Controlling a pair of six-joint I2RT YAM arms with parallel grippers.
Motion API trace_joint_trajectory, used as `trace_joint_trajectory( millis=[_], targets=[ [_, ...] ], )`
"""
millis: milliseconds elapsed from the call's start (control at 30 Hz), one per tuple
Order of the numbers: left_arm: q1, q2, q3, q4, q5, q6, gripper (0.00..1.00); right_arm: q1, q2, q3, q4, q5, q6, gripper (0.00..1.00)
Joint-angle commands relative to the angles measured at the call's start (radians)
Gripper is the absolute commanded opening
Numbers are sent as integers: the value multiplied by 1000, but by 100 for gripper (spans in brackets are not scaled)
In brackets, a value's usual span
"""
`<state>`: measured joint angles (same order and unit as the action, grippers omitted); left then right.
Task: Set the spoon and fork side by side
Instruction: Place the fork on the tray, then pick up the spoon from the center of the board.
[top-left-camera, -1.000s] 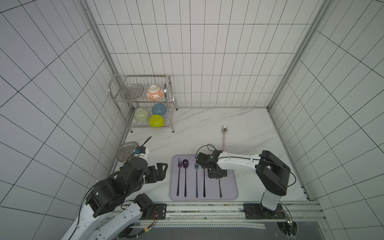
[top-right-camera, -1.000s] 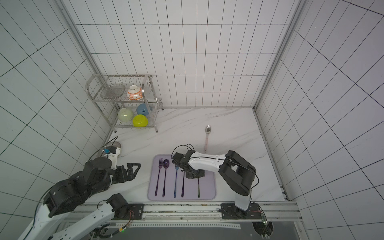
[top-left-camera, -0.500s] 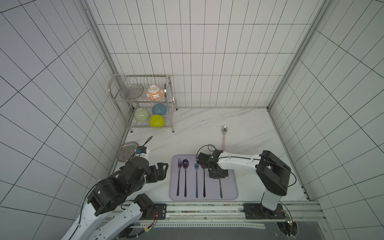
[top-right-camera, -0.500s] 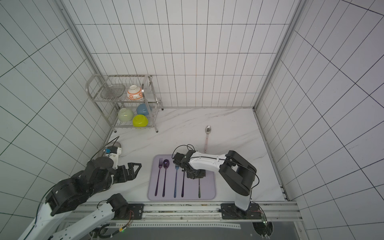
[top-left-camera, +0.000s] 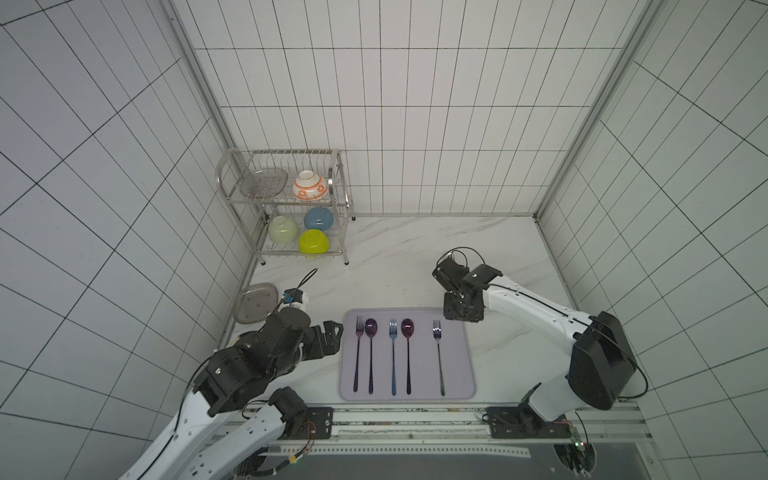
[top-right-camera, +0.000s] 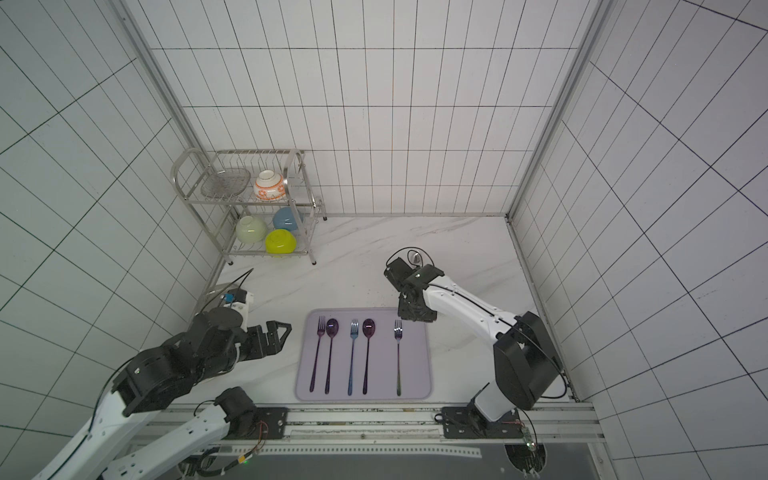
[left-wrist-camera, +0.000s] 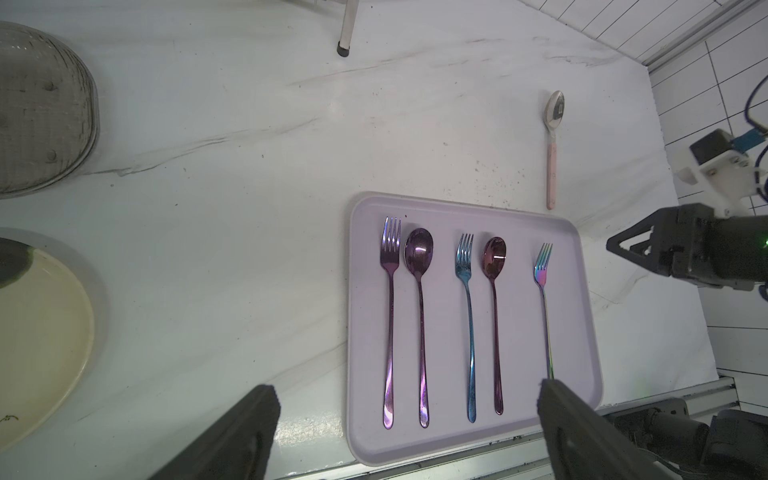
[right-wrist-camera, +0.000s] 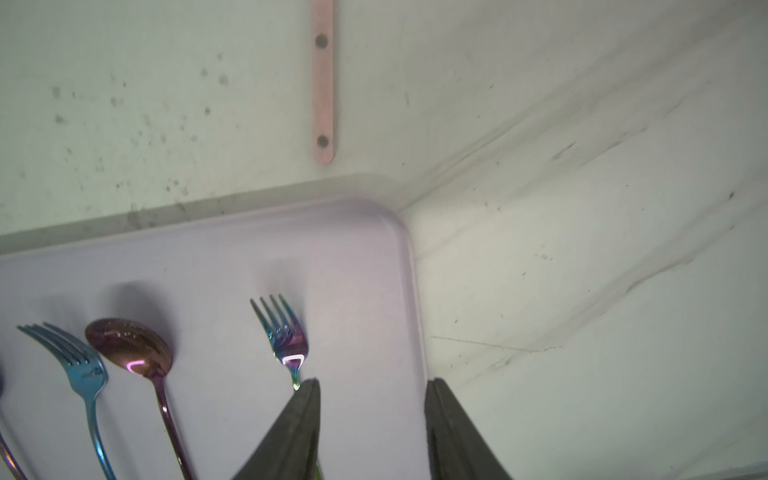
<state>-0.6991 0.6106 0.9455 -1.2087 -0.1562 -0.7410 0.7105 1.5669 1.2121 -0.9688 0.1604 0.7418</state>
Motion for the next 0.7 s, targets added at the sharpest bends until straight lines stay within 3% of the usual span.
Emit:
trace_joint_trajectory(
  millis=[0, 100, 267, 467, 667],
  targets=[
    [2, 44, -5, 65, 9, 1, 98, -124, 76, 82, 15, -78, -171, 45],
    [0, 91, 10, 90, 9, 2, 98, -233, 214, 199, 47, -155, -255, 44],
    [1, 151, 50, 116, -6, 2, 98, -321, 418, 387, 66, -210, -297, 43],
    [1, 184, 87, 117, -35, -7, 98, -338, 584, 558, 62, -245, -292, 43],
    [1, 183, 72, 112, -54, -22, 98, -311, 643, 581, 80, -267, -289, 45]
  ],
)
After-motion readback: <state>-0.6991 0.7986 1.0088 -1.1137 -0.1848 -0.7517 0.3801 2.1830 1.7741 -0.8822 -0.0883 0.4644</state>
